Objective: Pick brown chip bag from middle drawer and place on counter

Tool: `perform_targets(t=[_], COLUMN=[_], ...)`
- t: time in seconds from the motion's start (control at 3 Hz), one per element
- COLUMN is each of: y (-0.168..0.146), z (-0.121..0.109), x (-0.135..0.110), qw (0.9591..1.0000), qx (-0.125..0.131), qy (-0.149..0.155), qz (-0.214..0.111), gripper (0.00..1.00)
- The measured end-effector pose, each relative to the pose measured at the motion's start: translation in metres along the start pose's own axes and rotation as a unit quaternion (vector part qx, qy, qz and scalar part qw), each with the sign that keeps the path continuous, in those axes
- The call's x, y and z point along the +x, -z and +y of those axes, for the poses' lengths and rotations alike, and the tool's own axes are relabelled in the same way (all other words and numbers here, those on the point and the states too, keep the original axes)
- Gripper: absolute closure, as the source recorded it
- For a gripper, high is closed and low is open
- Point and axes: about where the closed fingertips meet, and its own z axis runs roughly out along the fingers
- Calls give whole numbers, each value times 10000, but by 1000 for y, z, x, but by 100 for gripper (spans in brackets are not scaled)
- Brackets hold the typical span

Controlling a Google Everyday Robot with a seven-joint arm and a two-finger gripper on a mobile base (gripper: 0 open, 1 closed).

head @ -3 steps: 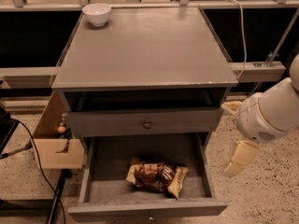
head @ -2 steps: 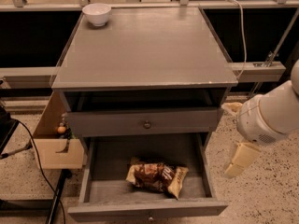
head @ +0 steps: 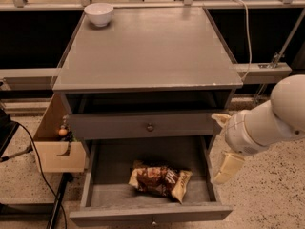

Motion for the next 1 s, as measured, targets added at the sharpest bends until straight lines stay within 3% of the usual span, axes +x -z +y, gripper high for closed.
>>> perform_targets(t=[1.0], y=[-88], z=[0], x=[-8], qw=[9976], qx=[-151], qy=[333], qz=[-596], gripper=[0])
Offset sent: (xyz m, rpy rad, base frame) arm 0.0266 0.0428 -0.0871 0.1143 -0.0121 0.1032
